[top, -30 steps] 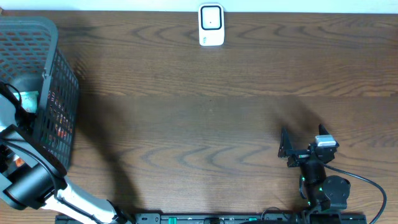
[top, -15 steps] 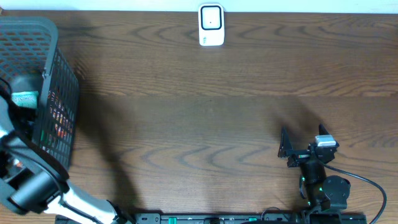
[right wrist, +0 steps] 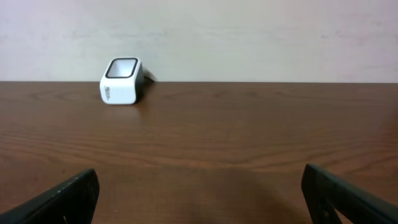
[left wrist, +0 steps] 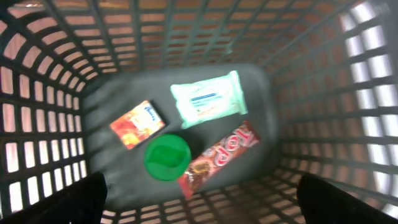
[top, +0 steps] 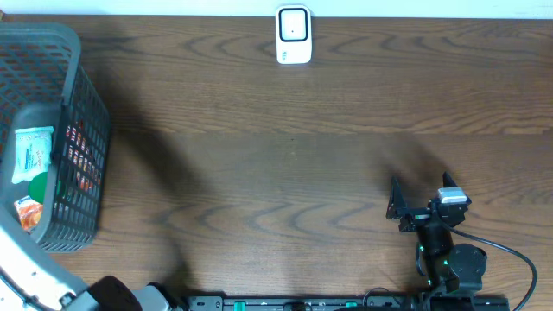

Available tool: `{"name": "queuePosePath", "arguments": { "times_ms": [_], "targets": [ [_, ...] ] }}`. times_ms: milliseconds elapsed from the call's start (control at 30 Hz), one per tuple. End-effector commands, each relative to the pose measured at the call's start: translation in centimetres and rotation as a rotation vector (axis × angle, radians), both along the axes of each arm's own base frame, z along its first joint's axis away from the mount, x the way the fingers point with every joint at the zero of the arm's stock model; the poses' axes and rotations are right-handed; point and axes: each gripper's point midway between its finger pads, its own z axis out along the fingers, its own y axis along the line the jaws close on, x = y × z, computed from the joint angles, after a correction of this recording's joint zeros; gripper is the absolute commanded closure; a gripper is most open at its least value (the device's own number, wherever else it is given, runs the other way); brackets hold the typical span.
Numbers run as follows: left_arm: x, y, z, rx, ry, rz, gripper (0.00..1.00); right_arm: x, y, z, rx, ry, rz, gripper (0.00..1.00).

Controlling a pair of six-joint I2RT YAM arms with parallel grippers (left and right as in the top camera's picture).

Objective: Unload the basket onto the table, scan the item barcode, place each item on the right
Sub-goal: 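Reach the left gripper into the basket toward the green-capped bottle, then grasp the green-capped bottle with the left gripper and lift it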

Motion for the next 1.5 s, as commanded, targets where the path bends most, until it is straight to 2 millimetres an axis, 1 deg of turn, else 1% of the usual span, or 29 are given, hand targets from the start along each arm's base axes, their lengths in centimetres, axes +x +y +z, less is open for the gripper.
{"name": "queuePosePath", "arguments": {
  "times_ms": [0,100,167,300,433,633,833,1033,1100,1167,1200,1267,1367,1467],
  "targets": [
    [-0.4,0.7,-5.5,-0.083,0.154,0.005,0.02,0.0,-0.2,-0.1,0.01,0.004,-0.008,0.01],
    [-0.2,0.6,-9.2,-0.158,0.224,-0.001,0.02,0.0,-0.2,-0.1,0.01,0.004,-0.008,0.01],
    [0.2,0.4,-11.3,-0.216,0.252,-0.014,0.02,0.0,-0.2,-0.1,0.01,0.004,-0.009,0.01],
    [1.3,-0.3,-14.8,-0.332,0.275,-0.041,0.02,0.0,-0.2,-0.1,0.01,0.004,-0.009,0.01],
    [1.6,-0.4,-17.7,-0.402,0.321,-0.045,0.02,0.0,-0.2,-0.1,0.01,0.004,-0.008,0.01],
    [1.4,-0.6,-20.1,-0.451,0.372,-0.042,0.02,0.0,-0.2,-0.1,0.01,0.004,-0.008,0.01],
    [0.5,-1.4,-22.4,-0.481,0.403,-0.04,0.02,0.0,-0.2,-0.1,0.01,0.004,-0.008,0.01],
    [-0.3,-2.2,-25.2,-0.494,0.416,-0.04,0.02,0.0,-0.2,-0.1,0.01,0.004,-0.008,0.01],
    [-0.5,-2.3,-25.8,-0.494,0.417,-0.039,0.02,0.0,-0.2,-0.1,0.01,0.004,-0.008,0.01],
    [-0.5,-2.3,-26.0,-0.492,0.415,-0.04,0.02,0.0,-0.2,-0.1,0.01,0.004,-0.008,0.01],
    [-0.4,-2.2,-26.0,-0.489,0.413,-0.04,0.04,0.0,-0.2,-0.1,0.01,0.004,-0.008,0.01],
    [-0.3,-2.1,-26.0,-0.483,0.406,-0.04,0.16,0.0,-0.2,-0.1,0.01,0.004,-0.008,0.01],
    [-0.1,-1.9,-25.9,-0.476,0.399,-0.041,0.23,0.0,-0.2,-0.1,0.01,0.004,-0.008,0.01],
    [0.1,-1.5,-25.6,-0.463,0.394,-0.045,0.36,0.0,-0.2,-0.1,0.01,0.004,-0.008,0.01]
  ]
}}
